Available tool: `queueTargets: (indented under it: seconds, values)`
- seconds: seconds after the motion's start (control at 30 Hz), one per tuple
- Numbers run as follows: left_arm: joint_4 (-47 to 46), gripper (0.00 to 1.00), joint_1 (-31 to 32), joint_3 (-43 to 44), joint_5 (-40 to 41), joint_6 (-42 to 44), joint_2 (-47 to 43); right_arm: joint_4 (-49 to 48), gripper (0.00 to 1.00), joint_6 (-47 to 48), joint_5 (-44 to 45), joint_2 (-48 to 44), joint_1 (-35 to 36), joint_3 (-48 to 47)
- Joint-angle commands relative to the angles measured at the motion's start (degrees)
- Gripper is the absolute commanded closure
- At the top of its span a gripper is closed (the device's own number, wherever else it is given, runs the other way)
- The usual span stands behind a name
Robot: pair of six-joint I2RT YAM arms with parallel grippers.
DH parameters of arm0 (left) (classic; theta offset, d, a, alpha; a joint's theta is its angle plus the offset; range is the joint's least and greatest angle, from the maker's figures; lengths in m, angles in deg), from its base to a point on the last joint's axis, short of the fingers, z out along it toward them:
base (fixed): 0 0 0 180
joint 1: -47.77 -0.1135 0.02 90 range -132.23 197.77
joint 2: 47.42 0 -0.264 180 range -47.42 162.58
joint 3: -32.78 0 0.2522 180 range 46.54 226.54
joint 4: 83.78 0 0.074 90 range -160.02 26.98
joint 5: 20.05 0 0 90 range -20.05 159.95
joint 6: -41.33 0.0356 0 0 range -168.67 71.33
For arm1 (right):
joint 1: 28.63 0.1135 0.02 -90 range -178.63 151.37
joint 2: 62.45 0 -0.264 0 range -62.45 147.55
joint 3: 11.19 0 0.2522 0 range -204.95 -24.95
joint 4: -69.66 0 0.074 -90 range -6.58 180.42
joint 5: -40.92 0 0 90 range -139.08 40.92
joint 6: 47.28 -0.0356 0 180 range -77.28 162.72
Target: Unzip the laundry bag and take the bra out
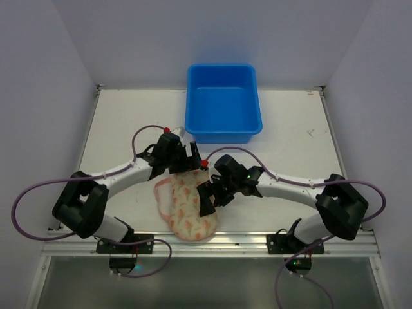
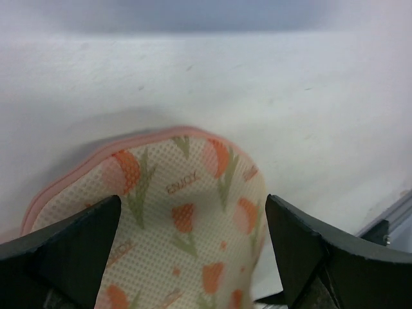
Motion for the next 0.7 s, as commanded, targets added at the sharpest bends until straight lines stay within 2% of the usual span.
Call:
queueTargets:
  seconds: [0.0, 0.07, 0.2, 0.27, 0.37, 0.47, 0.67]
  values:
    - [-11.6, 0.03, 1.5, 6.0, -7.1, 1.3, 1.2, 0.5, 0.1, 1.5, -6.4, -3.0, 2.2, -1.5]
    - [-13.7, 0.03, 1.3, 6.4, -7.7, 1.7, -0.7, 0.9, 0.07, 0.6, -1.6, -6.0, 2.2, -0.3]
    - [-8.7, 0.01, 0.7, 5.6, 1.4, 2.6, -7.6, 4.3, 0.03, 0.1, 10.4, -15.4, 0.2, 2.2]
    - [-1.2, 0.01, 0.2, 4.4, 6.8, 2.4, -11.8, 5.0, 0.02, -0.4, 13.8, -18.2, -3.0, 3.3]
    - [8.0, 0.01, 0.2, 2.6, 13.4, 0.9, -17.3, 4.1, 0.01, 0.2, 13.9, -20.9, -8.6, 3.6]
    - [14.3, 0.01, 0.2, -0.5, 14.0, 0.0, -22.1, 3.7, 0.01, 3.1, 13.5, -17.1, -10.8, 0.2]
    - [16.9, 0.02, 0.2, -9.3, 9.0, -2.9, -26.6, -2.0, 0.04, 4.2, 8.5, -2.7, -11.2, -5.8]
